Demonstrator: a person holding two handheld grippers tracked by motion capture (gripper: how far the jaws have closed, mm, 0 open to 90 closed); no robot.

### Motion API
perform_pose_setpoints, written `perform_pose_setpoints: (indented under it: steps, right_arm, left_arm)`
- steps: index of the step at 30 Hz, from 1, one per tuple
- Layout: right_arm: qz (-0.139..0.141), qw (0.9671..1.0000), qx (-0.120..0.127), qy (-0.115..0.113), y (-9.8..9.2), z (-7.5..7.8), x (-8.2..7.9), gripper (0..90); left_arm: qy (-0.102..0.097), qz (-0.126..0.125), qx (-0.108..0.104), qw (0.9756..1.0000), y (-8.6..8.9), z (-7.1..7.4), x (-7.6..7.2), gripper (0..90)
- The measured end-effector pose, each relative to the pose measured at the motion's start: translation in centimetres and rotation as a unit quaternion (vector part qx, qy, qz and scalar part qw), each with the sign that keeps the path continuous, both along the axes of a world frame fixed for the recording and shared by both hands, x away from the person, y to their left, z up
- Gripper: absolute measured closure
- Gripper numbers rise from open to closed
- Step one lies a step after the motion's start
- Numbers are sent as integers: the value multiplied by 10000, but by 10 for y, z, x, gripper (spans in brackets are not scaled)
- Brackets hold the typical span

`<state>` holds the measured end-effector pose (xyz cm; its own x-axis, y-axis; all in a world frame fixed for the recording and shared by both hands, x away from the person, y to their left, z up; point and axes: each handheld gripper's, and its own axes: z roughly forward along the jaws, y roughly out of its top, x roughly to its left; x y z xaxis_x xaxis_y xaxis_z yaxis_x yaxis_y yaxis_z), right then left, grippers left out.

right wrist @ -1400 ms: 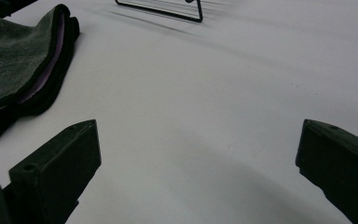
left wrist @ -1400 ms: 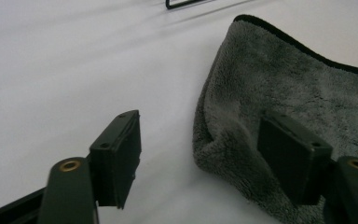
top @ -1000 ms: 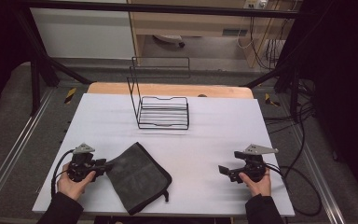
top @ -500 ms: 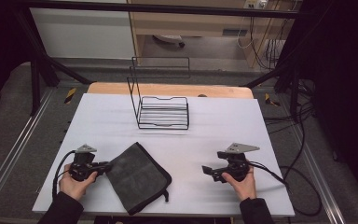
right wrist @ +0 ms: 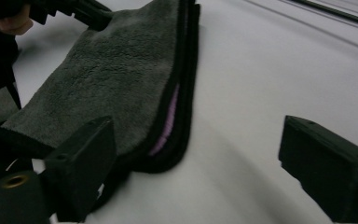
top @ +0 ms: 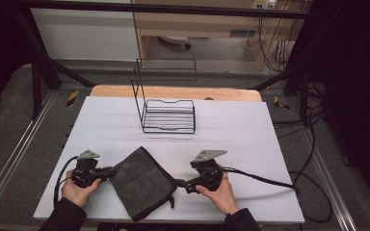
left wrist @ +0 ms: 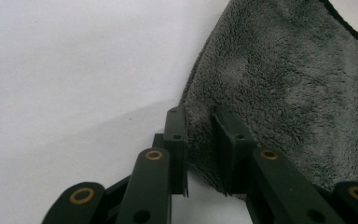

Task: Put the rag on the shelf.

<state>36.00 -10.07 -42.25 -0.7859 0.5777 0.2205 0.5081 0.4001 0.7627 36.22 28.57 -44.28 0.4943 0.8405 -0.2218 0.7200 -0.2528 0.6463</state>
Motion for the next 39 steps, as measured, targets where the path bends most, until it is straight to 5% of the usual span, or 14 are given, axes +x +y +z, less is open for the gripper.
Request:
perform_pose_setpoints:
  steps: [7,16,26,39]
  right_arm:
    - [229,9990,-265,283,31,-23,4,407]
    - [268,9984,-344,371,33,-30,4,491]
    - [274,9970,-173,697,34,-30,1,774]
    - [-6,9970,-57,770,31,-23,-15,802]
  left_arm:
    - [31,-18,-23,10000,1,0,1,754]
    - [118,-45,-142,9998,5,1,2,760]
    - [115,-6,-92,9999,3,3,3,780]
    - [18,-27,-122,9999,-9,8,23,806]
